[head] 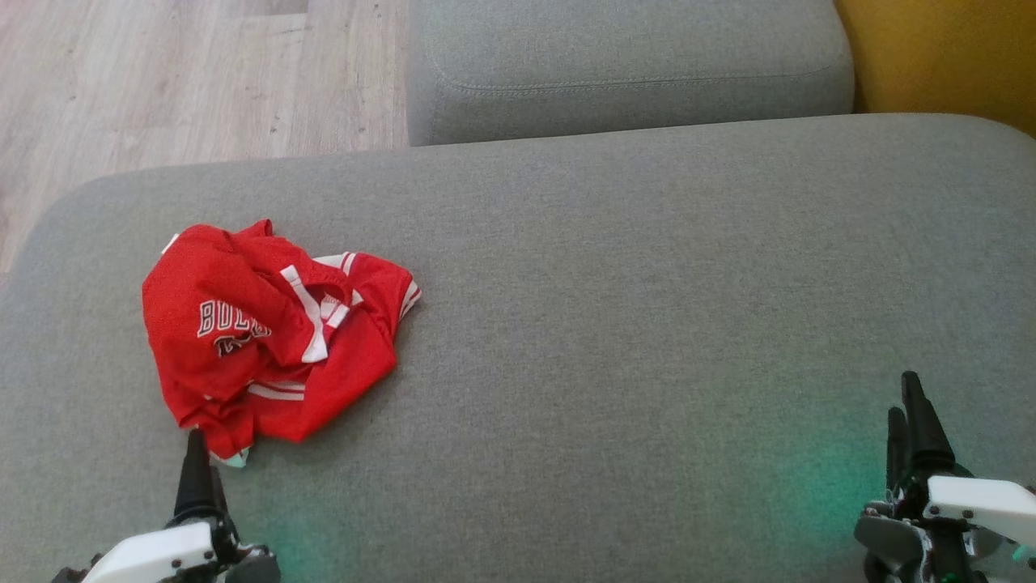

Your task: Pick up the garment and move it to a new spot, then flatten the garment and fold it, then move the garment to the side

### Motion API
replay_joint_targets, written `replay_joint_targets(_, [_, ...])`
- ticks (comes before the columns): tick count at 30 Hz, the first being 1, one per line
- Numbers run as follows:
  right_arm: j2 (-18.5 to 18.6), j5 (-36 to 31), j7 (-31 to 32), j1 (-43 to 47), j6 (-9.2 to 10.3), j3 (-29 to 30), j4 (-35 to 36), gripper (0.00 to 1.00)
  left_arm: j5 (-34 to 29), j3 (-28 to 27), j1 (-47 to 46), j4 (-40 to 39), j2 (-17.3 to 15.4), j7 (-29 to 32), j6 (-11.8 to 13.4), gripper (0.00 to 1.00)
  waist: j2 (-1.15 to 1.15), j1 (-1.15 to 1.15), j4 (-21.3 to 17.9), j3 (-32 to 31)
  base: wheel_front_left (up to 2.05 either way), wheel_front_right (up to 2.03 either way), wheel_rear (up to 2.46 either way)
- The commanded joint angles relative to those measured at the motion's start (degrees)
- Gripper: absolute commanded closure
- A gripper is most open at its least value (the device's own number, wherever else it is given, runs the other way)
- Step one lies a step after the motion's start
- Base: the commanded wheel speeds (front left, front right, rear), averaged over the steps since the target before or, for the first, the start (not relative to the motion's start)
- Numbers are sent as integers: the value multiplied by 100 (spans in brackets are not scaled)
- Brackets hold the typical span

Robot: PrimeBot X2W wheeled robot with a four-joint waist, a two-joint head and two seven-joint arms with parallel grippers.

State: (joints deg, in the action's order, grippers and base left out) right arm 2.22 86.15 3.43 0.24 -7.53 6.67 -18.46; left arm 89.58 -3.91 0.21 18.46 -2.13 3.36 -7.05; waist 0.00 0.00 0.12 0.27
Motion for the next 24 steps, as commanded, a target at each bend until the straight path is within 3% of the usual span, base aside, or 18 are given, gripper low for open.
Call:
replay_joint_targets(1, [25,-69,-42,-243,1,5,216,0,-60,-60,-209,-199,-35,-44,-7,0,0,0,1,0,0,0,0])
replay_joint_targets(12, [29,-1191,-228,-307,1,-58,471,0,-705,-218,-268,-488,-39,-229,44,0,0,0,-9,9,0,0,0])
replay_joint_targets(24, [34,-2673,-448,-314,1,-242,829,0,-2164,177,-268,-1053,-44,-447,331,0,0,0,-11,26,0,0,0])
